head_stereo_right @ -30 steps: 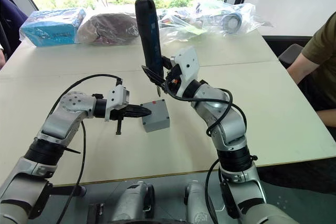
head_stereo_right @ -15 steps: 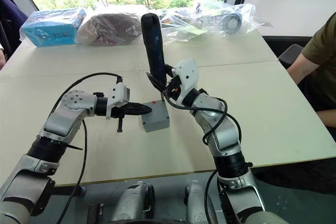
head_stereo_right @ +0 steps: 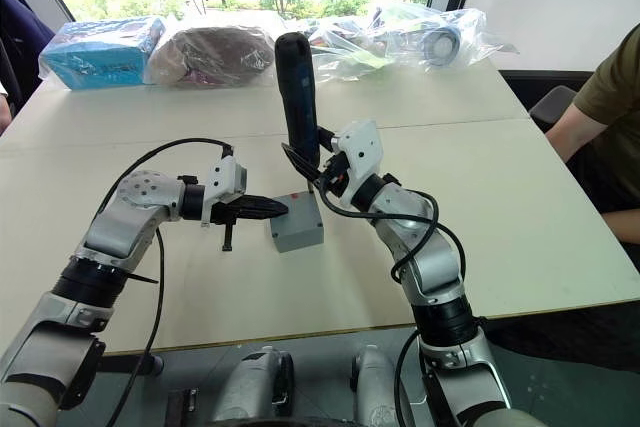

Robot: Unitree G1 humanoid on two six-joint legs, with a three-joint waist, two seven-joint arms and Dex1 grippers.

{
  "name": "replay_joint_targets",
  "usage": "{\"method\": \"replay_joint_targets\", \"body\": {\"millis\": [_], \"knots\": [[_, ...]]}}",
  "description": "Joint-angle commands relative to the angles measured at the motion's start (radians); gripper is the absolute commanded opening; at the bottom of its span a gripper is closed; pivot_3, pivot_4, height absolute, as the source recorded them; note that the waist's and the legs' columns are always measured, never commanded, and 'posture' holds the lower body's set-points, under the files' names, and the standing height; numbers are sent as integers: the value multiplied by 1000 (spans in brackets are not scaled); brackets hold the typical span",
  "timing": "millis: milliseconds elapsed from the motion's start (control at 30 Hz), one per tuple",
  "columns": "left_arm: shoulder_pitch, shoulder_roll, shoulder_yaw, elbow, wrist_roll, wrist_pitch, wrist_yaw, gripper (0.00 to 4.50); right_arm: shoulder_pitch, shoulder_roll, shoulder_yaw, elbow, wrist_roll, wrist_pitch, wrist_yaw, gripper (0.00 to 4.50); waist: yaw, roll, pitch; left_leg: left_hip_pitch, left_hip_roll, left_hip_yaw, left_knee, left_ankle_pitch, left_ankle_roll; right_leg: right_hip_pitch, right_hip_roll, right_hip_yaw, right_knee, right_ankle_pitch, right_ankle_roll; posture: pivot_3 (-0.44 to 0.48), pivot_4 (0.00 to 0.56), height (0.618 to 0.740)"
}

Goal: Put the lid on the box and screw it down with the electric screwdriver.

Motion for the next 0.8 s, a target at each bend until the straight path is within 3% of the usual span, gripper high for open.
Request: {"method": "replay_joint_targets", "body": {"millis": [33,433,800], "knots": [[12,6,-21,21,35,4,-3,0,39,-24,37,19,-2,71,19,1879,0,-1,-2,1,0,0,0,0,0,1,0,0,0,0,0,0,150,740],[21,4,-26,19,50,1,-8,0,64,-82,117,55,-74,226,0,1879,-1,-3,-25,15,1,-3,-3,-1,1,14,0,0,-2,-4,-5,0,150,740],[29,-4,-26,20,69,-8,-13,0,61,-53,72,49,3,357,-18,1879,1,-7,-46,29,3,-3,-12,-2,2,26,-3,0,-8,-9,-10,0,150,740]]}}
